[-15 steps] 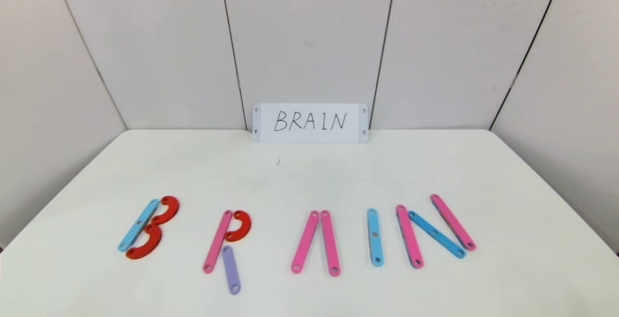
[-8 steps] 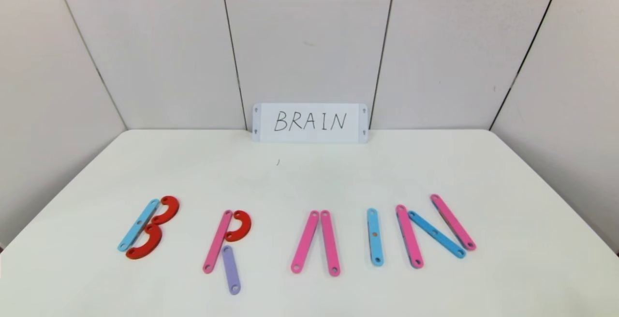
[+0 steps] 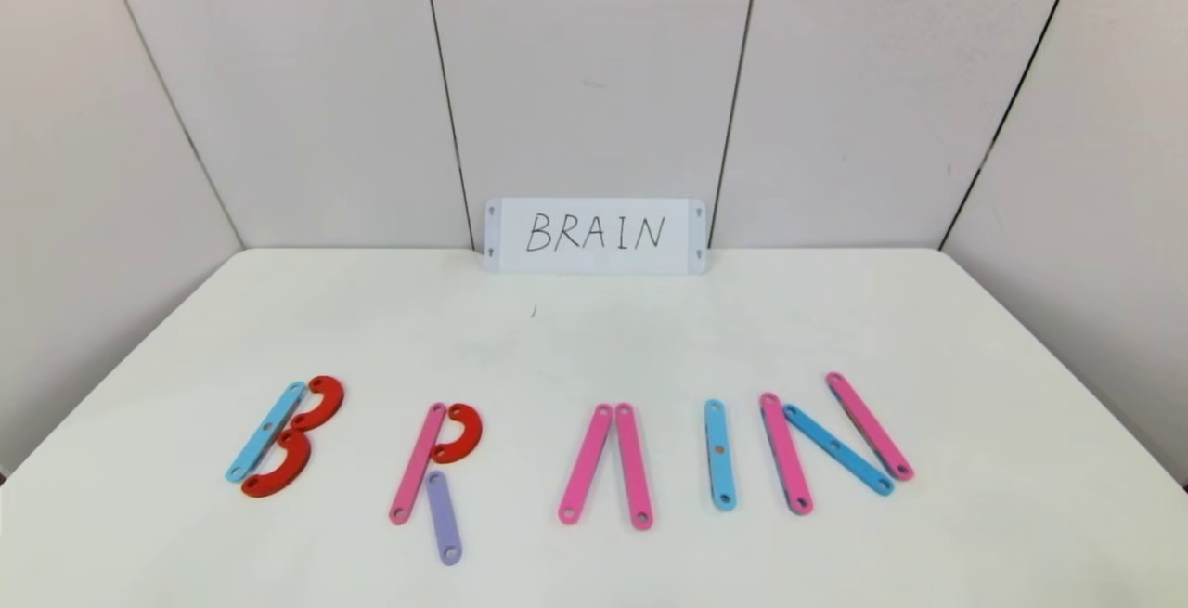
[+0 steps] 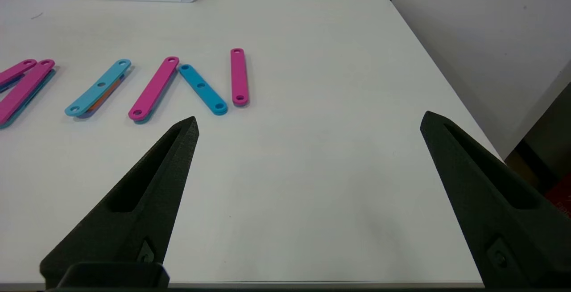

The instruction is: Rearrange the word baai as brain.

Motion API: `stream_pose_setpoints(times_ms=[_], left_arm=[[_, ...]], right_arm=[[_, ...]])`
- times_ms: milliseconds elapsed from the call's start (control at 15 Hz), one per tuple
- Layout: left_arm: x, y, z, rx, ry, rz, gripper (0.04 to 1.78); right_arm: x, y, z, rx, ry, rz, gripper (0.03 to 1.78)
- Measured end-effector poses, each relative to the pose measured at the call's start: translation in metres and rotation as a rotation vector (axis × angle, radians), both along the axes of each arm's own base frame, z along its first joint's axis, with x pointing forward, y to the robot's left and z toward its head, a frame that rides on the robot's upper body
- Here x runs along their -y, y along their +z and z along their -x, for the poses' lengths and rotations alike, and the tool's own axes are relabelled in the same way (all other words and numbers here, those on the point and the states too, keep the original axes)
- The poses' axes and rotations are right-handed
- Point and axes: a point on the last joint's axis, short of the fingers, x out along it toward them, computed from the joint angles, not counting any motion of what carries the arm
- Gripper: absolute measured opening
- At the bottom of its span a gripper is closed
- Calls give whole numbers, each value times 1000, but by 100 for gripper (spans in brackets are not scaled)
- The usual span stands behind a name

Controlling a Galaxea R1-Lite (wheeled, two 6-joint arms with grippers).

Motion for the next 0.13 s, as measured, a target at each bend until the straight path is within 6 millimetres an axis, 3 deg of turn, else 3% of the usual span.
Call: stream_pose_setpoints(times_ms=[133], left_arm=[[0,0,0,0,0,1,173]], right_arm=[[0,0,0,1,-2,-1,174]])
